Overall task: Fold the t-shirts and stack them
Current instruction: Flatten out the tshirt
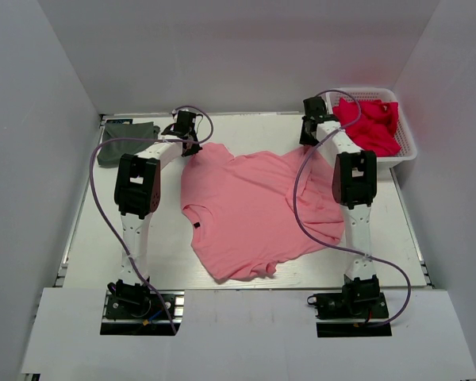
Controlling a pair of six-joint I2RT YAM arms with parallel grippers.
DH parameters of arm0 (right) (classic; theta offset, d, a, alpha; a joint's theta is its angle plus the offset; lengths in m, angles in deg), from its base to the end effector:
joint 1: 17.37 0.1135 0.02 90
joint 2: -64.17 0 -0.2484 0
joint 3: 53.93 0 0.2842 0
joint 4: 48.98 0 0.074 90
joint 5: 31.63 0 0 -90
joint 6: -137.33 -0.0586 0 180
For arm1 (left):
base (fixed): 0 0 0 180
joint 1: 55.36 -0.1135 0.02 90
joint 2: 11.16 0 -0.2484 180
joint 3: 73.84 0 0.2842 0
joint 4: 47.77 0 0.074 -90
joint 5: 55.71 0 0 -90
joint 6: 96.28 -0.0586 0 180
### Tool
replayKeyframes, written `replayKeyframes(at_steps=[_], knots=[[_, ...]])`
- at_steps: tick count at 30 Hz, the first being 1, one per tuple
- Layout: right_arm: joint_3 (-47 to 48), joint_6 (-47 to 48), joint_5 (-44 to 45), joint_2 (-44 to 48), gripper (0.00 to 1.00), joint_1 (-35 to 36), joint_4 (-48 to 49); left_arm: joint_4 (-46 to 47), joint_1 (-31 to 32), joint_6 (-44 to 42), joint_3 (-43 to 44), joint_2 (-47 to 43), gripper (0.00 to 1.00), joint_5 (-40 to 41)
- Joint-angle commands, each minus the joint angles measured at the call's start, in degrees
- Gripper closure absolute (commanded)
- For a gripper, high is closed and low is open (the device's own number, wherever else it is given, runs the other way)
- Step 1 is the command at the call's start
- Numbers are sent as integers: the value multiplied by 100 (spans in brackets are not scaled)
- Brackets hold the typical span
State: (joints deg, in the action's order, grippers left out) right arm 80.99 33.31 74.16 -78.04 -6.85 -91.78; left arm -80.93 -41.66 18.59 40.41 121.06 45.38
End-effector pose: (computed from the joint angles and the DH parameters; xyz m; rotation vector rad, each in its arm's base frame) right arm 0.5750 0.0906 0.1296 0.1943 2.3979 -0.1402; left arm 0.5271 -0.1169 0.1074 -0.3206 2.4201 -0.0607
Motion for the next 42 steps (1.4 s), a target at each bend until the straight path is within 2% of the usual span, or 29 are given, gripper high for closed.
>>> replayKeyframes(at_steps=[1, 2, 3, 4, 9, 12, 13, 15, 16, 19, 23, 25, 26, 28, 33, 37, 42], knots=[[356, 13, 178, -166, 66, -42, 205, -337, 11, -60, 60, -65, 100, 103], [330, -13, 196, -149, 72, -68, 257, -337, 11, -60, 60, -65, 100, 104], [251, -39, 231, -79, 91, -42, 310, -337, 11, -60, 60, -65, 100, 104], [198, -57, 249, -44, 100, -50, 362, -337, 11, -60, 60, -65, 100, 104], [-276, 75, 222, 421, 100, -50, 775, -66, 11, -60, 60, -258, 100, 218], [-715, 206, 310, 887, 100, -24, 1170, 14, 11, -60, -2, -697, 100, 446], [-1021, 259, 310, 1402, 100, -24, 1554, 162, 11, -113, -150, -855, 100, 499], [-1661, 390, 310, 1800, 100, -41, 1794, 312, 11, -113, -309, -1417, 100, 674], [-1839, 435, 267, 2429, 100, -24, 2152, 435, 11, -165, -475, -1610, 100, 727], [-2604, 699, 153, 3486, 100, 11, 2523, 567, 63, -219, -861, -2462, 100, 824], [-3308, 795, -102, 4831, 100, -15, 2630, 849, 63, -219, -1609, -3727, 100, 763], [-3738, 883, -182, 5193, 100, -7, 2639, 963, 63, -166, -2057, -4255, 100, 561], [-3914, 910, -269, 5708, 100, -7, 2639, 1068, 63, -166, -2172, -4771, 100, 482], [-4160, 945, -392, 6011, 100, -7, 2648, 1130, 63, -166, -2410, -5257, 100, 316], [-4433, 997, -638, 7442, 100, -15, 2543, 999, 63, -219, -2472, -6497, 100, 51], [-4531, 1147, -797, 8129, 100, -15, 2420, 815, 63, -289, -2472, -7498, 100, -55], [-4425, 1253, -938, 8963, 100, -24, 2174, 481, 63, -464, -1945, -8054, 100, -221]])
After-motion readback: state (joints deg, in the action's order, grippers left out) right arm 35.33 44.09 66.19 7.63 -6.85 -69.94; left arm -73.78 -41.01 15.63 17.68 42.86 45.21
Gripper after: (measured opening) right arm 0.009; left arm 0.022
